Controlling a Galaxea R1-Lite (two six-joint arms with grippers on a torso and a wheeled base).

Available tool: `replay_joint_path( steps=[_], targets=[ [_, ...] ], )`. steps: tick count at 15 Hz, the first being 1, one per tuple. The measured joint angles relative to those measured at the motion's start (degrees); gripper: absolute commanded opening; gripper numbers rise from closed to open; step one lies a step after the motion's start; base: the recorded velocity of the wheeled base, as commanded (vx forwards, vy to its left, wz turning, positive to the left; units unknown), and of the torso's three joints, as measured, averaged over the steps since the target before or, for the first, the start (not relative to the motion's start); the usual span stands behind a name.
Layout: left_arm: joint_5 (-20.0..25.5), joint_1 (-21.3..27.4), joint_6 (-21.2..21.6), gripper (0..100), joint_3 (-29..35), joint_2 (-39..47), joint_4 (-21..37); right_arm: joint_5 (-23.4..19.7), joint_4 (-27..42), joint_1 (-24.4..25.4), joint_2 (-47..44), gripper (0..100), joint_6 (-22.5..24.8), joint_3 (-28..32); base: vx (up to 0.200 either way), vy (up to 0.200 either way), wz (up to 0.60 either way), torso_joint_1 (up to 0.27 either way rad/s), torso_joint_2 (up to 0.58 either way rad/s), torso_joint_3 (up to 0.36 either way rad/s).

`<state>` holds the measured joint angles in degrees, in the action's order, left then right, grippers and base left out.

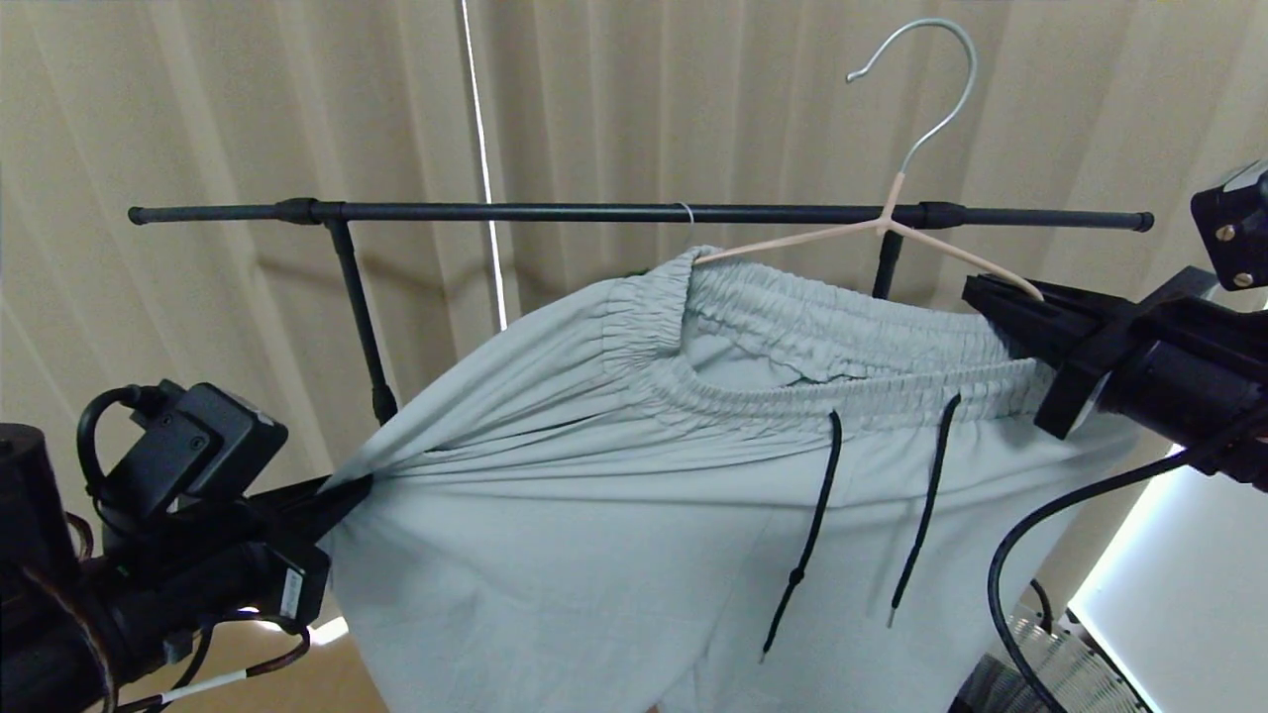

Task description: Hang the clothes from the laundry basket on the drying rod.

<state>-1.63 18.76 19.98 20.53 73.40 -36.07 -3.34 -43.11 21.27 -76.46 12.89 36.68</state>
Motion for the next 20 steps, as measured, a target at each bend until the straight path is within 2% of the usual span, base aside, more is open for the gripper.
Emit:
replay_joint_path(
  steps=[1, 6, 10, 12, 14, 18, 20],
  targets=[
    [-0.04, 0.30, -0.04, 100, 0.13, -0.28, 0.09, 0.04, -0.02, -0.02, -0.05, 0, 0.00, -0.17, 0.000, 0.000, 0.00, 0.000, 0.00, 0.000],
    [-0.28, 1.13, -0.39, 100, 0.52, -4.05, 0.13, 0.63, 0.46, -0.66, 0.02, 0, 0.22, -0.35, 0.000, 0.000, 0.00, 0.000, 0.00, 0.000],
    [-0.28, 0.91, -5.51, 100, -0.77, -10.97, 0.09, 1.29, 0.50, -1.43, -0.85, 0, 0.16, -0.85, 0.000, 0.000, 0.00, 0.000, 0.00, 0.000],
    [-0.35, 0.22, -8.24, 100, -1.27, -14.95, 0.13, 1.97, 0.60, -3.33, -0.99, 0, 0.20, -1.51, 0.000, 0.000, 0.00, 0.000, 0.00, 0.000],
    [-0.44, -3.13, -9.80, 100, -1.65, -19.21, 0.39, 2.17, 0.72, -5.60, -1.05, 0, 0.44, -2.51, 0.000, 0.000, 0.00, 0.000, 0.00, 0.000],
    [-0.17, -14.86, -10.46, 100, -2.54, -24.31, 0.55, 3.89, 2.66, -9.09, -0.83, 0, 1.84, -3.17, 0.000, 0.000, 0.00, 0.000, 0.00, 0.000],
    [-0.13, -16.64, -10.39, 100, -3.83, -25.42, 0.52, 5.79, 3.97, -10.06, -0.06, 0, 1.87, -3.17, 0.000, 0.000, 0.00, 0.000, 0.00, 0.000]
  ],
)
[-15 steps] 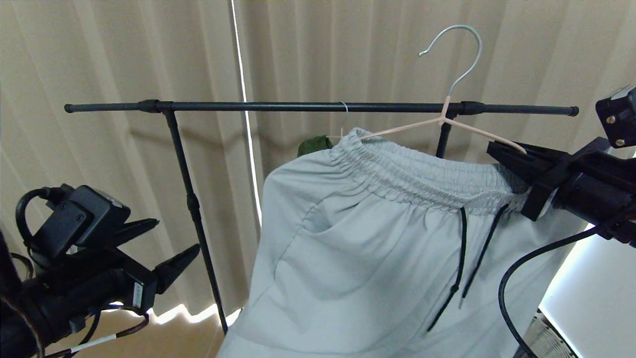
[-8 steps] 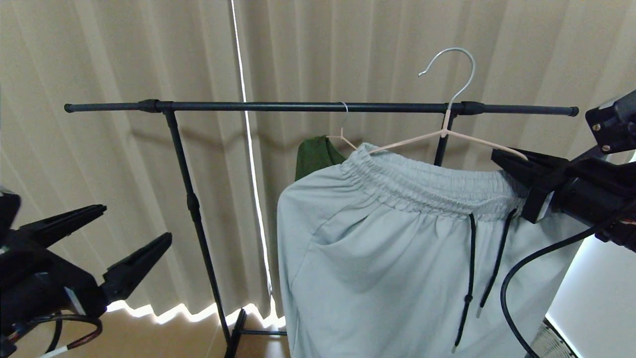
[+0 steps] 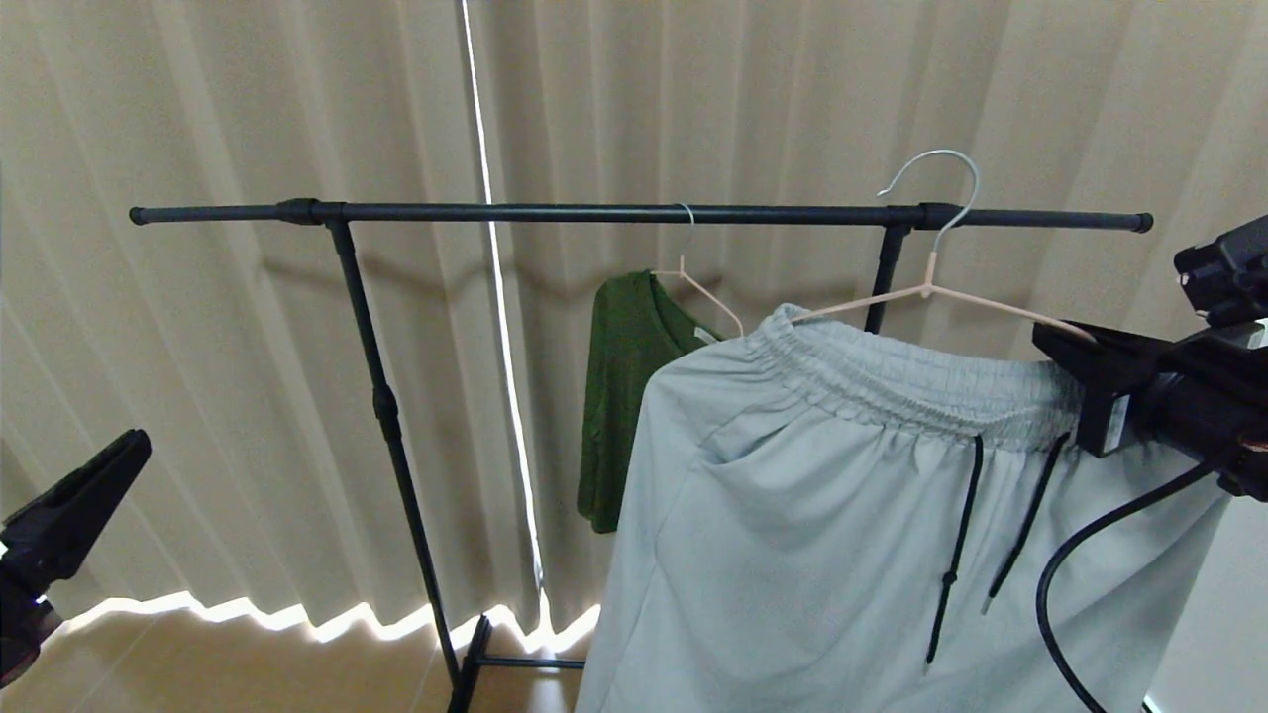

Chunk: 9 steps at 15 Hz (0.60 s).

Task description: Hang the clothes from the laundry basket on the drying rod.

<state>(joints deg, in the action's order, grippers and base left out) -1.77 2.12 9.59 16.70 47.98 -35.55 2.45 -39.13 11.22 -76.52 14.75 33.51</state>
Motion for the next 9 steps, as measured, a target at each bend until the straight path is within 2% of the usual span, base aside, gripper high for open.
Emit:
replay_joint_path(
  steps=[4, 6, 9],
  targets=[
    [5.75, -0.20, 0.37, 100, -1.13, -0.72, 0.05, 3.21, 6.42, -2.99, 3.73, 0, 0.00, -0.02, 0.000, 0.000, 0.00, 0.000, 0.00, 0.000],
    [6.39, -0.17, 0.67, 100, -1.13, -0.69, 0.07, 5.32, 10.12, -5.00, 6.75, 0, 0.00, -0.02, 0.000, 0.000, 0.00, 0.000, 0.00, 0.000],
    [7.51, -0.01, -1.90, 100, -1.60, -0.30, -0.11, 7.91, 13.60, -7.86, 10.09, 0, -0.04, 0.00, 0.000, 0.000, 0.00, 0.000, 0.00, 0.000]
  ],
)
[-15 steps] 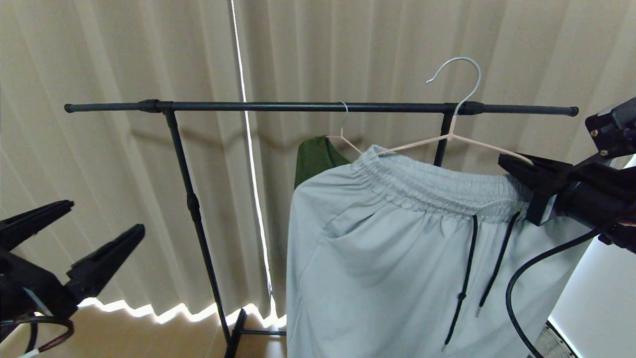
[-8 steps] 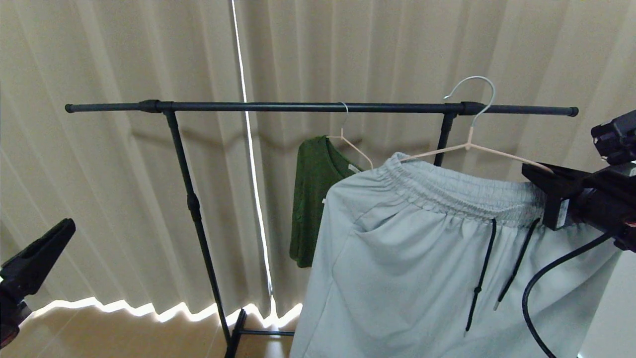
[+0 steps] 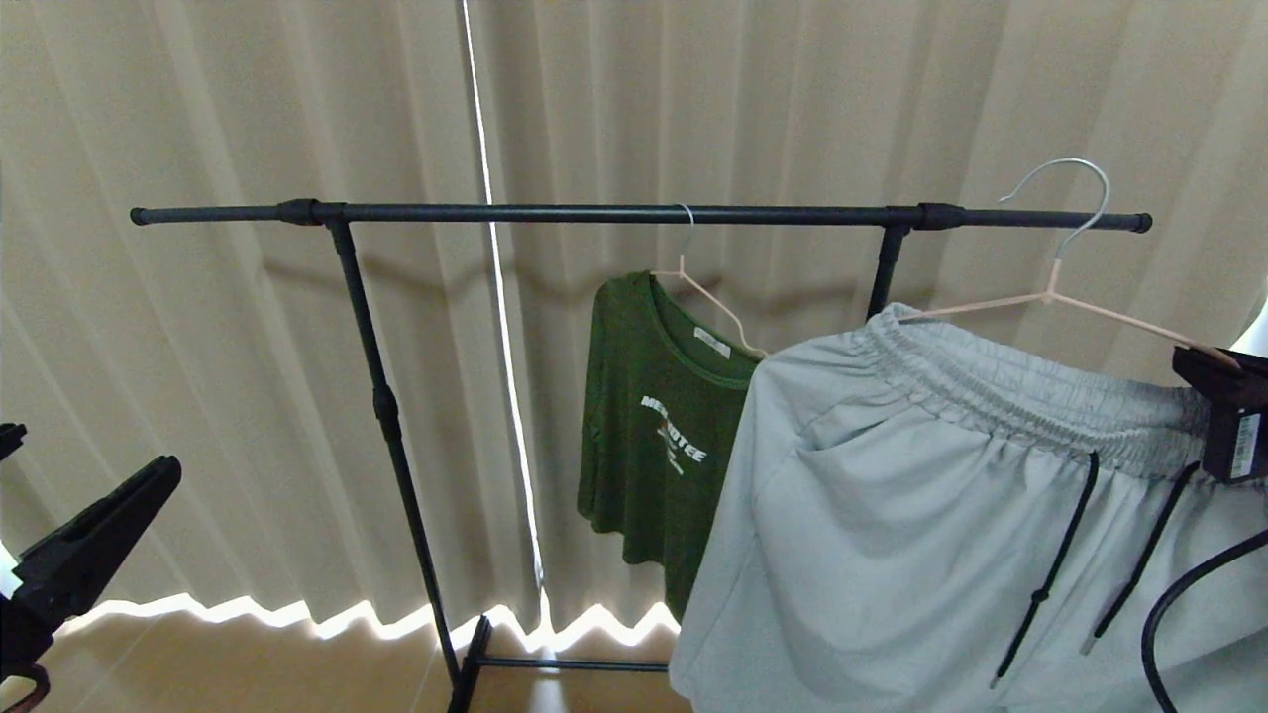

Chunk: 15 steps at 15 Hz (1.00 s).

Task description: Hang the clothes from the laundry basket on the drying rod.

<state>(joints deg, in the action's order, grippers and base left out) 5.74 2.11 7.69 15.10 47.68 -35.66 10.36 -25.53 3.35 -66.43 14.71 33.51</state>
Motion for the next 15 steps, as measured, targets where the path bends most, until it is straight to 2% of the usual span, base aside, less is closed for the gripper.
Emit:
replay_joint_path(
  steps=[3, 6, 9, 14, 15],
  targets=[
    [3.12, 0.32, 0.45, 100, -1.22, 0.28, -0.13, 0.17, 2.32, -6.52, 1.07, 0, 0.01, 0.30, 0.000, 0.000, 0.00, 0.000, 0.00, 0.000],
    [3.34, 0.39, 0.40, 100, -1.38, 0.39, -0.22, 0.80, 4.78, -10.70, 1.74, 0, 0.04, 0.57, 0.000, 0.000, 0.00, 0.000, 0.00, 0.000],
    [4.13, 0.50, 0.16, 100, -2.71, 0.55, -0.13, 1.10, 5.56, -12.95, 1.93, 0, 0.12, 0.80, 0.000, 0.000, 0.00, 0.000, 0.00, 0.000],
    [4.19, 0.76, 1.01, 100, -3.21, 0.55, -0.02, 2.33, 6.53, -15.34, 1.13, 0, 3.86, 2.47, 0.000, 0.000, 0.00, 0.000, 0.00, 0.000],
    [4.19, 0.78, 1.06, 100, -3.23, 0.56, 0.07, 2.19, 6.51, -15.31, 0.80, 0, 3.91, 2.73, 0.200, 0.000, 0.00, -0.002, 0.00, 0.002]
  ],
)
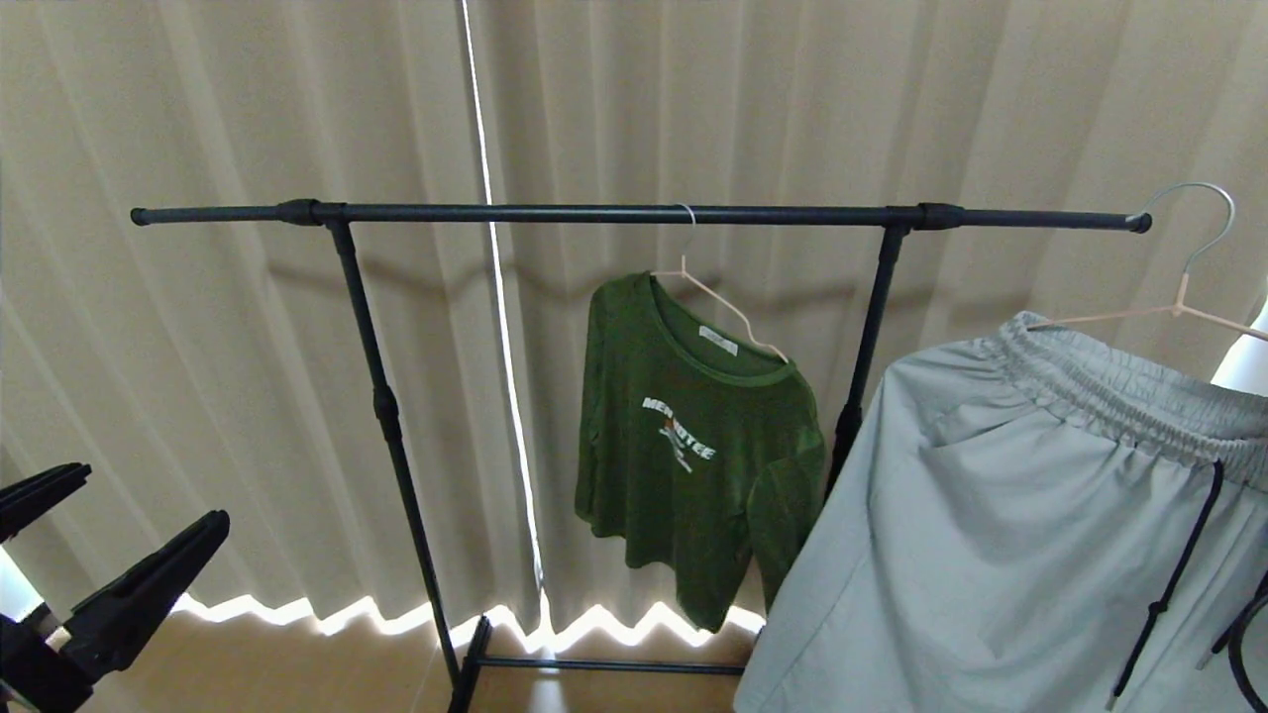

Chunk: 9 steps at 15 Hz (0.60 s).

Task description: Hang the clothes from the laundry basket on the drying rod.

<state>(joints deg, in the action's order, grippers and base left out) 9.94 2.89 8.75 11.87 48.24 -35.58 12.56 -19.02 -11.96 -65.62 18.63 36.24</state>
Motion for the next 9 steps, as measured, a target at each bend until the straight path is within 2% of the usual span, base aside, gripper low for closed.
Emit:
replay_joint_path(
  steps=[9],
  targets=[
    [-0.01, 0.72, 0.28, 100, -0.77, 0.32, 0.11, 0.13, 0.06, 7.80, -0.94, 0, -0.10, -0.33, 0.200, 0.000, 0.00, 0.007, 0.00, 0.002]
  ],
)
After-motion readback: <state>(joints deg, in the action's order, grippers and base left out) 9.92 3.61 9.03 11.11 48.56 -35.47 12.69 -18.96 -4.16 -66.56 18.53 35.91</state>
